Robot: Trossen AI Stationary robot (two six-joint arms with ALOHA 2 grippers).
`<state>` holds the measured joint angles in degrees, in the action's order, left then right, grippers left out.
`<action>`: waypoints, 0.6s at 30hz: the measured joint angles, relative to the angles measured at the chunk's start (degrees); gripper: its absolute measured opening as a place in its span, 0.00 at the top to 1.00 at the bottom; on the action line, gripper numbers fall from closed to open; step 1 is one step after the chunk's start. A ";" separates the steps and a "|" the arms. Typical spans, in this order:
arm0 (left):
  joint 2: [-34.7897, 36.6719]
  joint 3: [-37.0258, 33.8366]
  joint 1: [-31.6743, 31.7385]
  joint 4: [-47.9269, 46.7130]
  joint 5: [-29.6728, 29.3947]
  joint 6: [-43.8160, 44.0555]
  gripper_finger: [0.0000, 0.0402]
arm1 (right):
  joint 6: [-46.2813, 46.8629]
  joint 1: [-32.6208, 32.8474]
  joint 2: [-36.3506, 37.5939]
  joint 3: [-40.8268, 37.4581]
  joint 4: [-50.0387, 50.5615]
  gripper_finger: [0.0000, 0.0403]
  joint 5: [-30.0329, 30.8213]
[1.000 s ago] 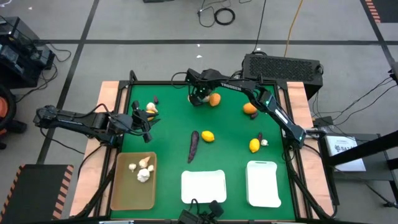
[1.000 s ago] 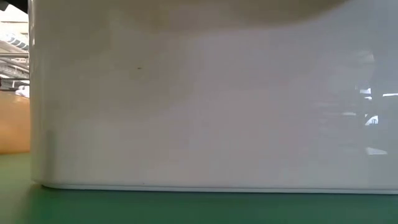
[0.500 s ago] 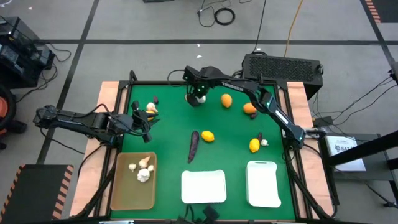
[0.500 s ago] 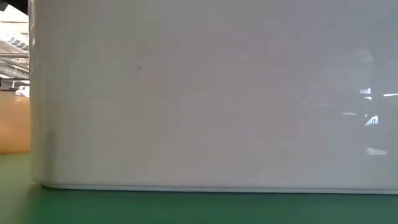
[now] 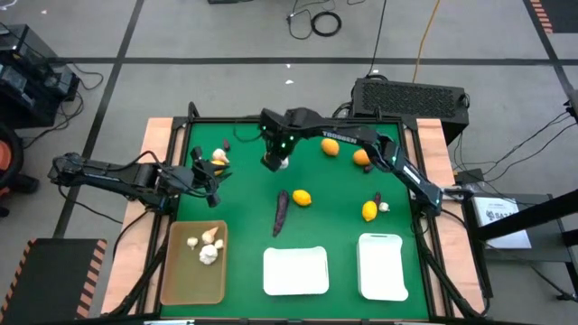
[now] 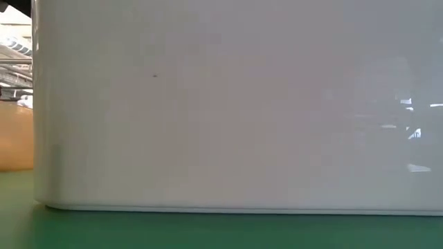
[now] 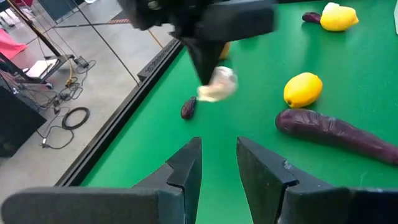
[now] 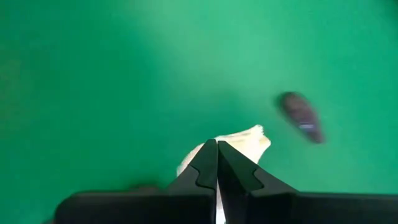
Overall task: Sort produce into baskets
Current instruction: Put the garlic into the orange bin
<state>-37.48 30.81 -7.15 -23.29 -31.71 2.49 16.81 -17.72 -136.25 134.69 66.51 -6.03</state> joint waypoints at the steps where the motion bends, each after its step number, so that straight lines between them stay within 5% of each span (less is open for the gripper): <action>1: -0.01 0.00 0.00 -0.01 0.00 0.08 0.73 | -0.15 0.81 0.00 0.00 -0.18 1.00 -0.48; 18: -0.01 0.00 0.01 0.02 -0.01 0.15 0.73 | -0.13 12.95 -0.47 0.00 -5.94 1.00 3.17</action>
<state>-37.50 30.81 -7.14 -23.27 -31.72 2.63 16.68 -4.77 -136.71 134.69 60.58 -2.87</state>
